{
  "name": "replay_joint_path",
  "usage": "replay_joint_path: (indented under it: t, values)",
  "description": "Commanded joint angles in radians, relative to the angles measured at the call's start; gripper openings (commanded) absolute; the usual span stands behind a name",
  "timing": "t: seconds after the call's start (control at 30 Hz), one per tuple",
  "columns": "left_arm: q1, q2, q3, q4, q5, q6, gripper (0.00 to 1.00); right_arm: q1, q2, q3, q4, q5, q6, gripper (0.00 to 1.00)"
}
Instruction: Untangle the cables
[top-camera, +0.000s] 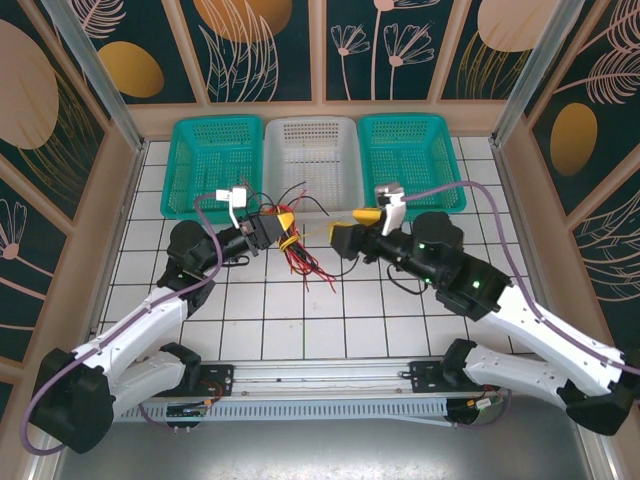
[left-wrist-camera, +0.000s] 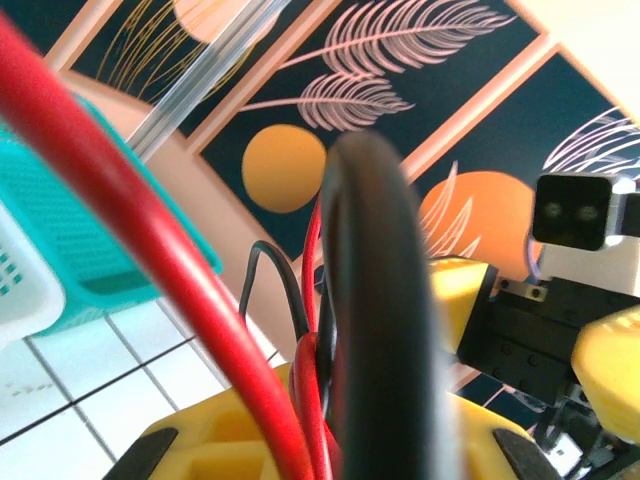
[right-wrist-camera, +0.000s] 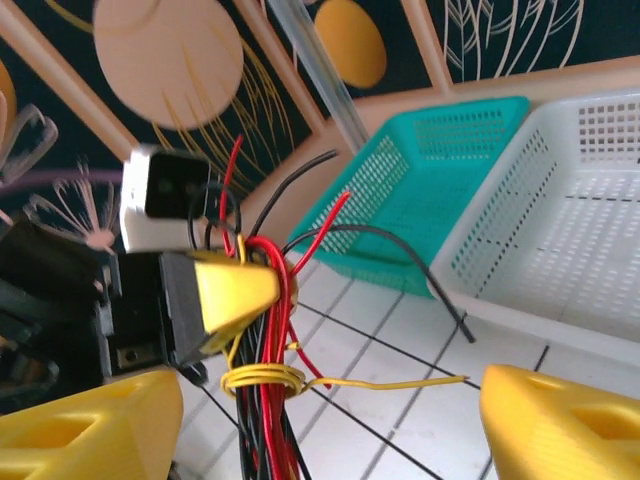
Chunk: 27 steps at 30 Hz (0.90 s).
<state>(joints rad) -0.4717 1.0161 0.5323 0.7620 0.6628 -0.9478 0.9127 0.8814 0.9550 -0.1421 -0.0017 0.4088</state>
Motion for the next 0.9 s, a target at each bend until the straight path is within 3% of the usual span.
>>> replay_joint_path:
  t: [0.0, 0.07, 0.2, 0.4, 0.63, 0.8, 0.87]
  values:
    - [-0.002, -0.016, -0.026, 0.238, -0.009, -0.086, 0.0, -0.097, 0.015, -0.061, 0.147, -0.208, 0.116, 0.68]
    - [-0.002, -0.014, -0.038, 0.284, -0.007, -0.109, 0.0, -0.146, 0.047, -0.088, 0.237, -0.367, 0.19, 0.57]
    - [-0.002, -0.01, -0.051, 0.418, 0.024, -0.169, 0.0, -0.158, 0.117, -0.119, 0.375, -0.508, 0.271, 0.44]
    - [-0.002, -0.018, -0.049, 0.468, -0.021, -0.189, 0.0, -0.158, 0.136, -0.197, 0.538, -0.544, 0.357, 0.43]
    - [-0.002, 0.014, -0.044, 0.5, -0.004, -0.217, 0.0, -0.158, 0.159, -0.245, 0.725, -0.593, 0.438, 0.36]
    - [-0.002, 0.016, -0.048, 0.502, -0.007, -0.219, 0.0, -0.17, 0.163, -0.265, 0.788, -0.584, 0.482, 0.49]
    - [-0.002, 0.022, -0.045, 0.514, 0.001, -0.225, 0.0, -0.183, 0.188, -0.257, 0.801, -0.597, 0.497, 0.41]
